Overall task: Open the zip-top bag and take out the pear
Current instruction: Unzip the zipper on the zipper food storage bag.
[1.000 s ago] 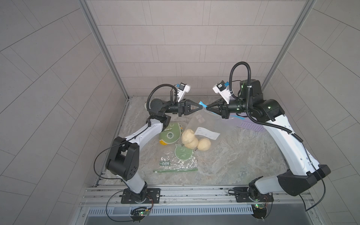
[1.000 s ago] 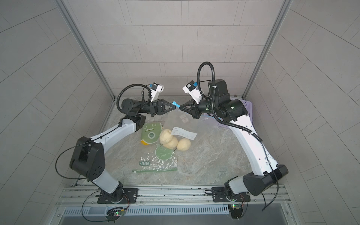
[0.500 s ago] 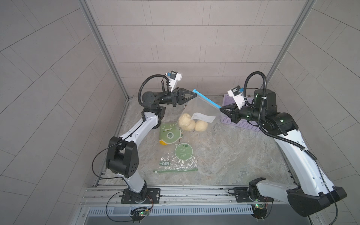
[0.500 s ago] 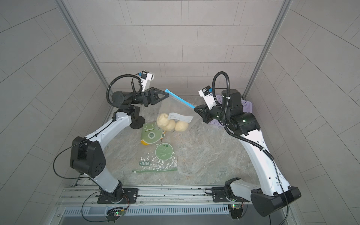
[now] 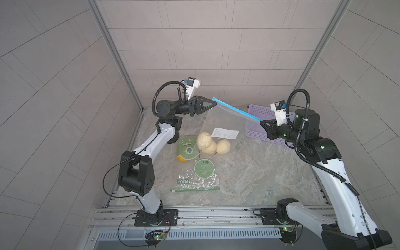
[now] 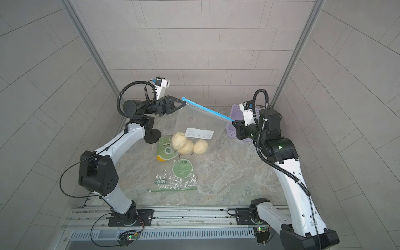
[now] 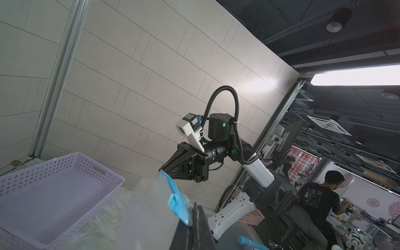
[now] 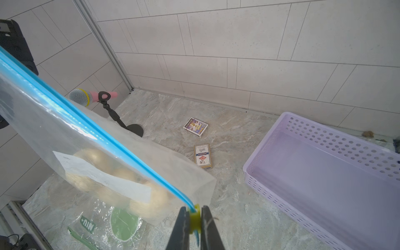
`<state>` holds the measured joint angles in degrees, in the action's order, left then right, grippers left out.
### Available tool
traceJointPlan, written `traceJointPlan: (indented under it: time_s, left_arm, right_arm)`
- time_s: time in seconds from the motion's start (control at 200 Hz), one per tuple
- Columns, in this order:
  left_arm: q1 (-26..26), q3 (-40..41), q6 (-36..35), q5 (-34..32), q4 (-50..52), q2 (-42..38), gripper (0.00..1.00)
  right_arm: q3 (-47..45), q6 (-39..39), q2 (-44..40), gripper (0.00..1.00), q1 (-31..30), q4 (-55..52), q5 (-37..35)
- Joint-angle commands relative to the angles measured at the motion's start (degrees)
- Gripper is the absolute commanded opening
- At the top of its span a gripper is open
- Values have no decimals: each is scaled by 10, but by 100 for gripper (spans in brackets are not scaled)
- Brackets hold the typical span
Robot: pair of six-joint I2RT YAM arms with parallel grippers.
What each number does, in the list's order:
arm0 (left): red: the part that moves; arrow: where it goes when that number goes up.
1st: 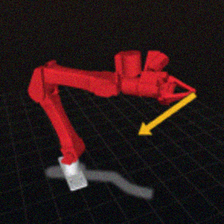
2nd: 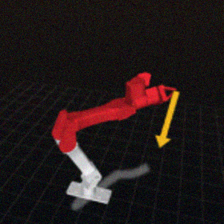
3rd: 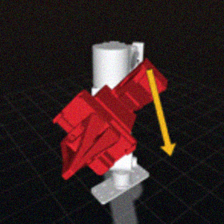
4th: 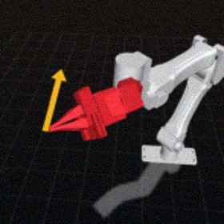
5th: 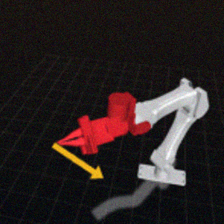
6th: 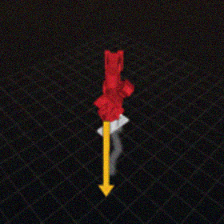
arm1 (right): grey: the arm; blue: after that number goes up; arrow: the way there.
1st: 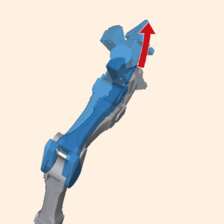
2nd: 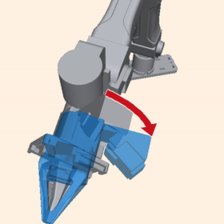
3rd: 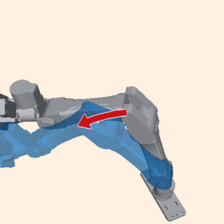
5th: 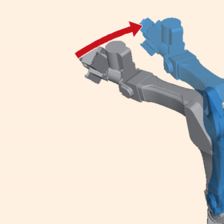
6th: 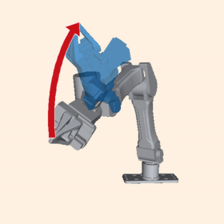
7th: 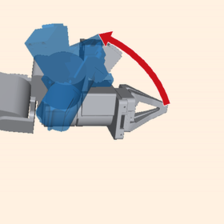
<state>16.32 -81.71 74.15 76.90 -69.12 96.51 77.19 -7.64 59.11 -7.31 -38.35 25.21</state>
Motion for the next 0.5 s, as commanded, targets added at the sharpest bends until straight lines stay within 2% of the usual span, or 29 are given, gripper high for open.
traceJointPlan:
  time_s: [0.0, 0.235, 0.495]
  left_arm:
    - [-17, -34, 10, -55, -64, -15, 0]
    - [31, -44, 1, -61, -62, 32, 0]
    - [63, -101, -19, -63, -42, 97, 0]
  right_arm:
    - [-18, -22, -8, 4, 25, -28, -74]
    - [-9, -39, 12, 5, 24, 94, 126]
    - [13, -41, 14, 8, 20, 196, 197]
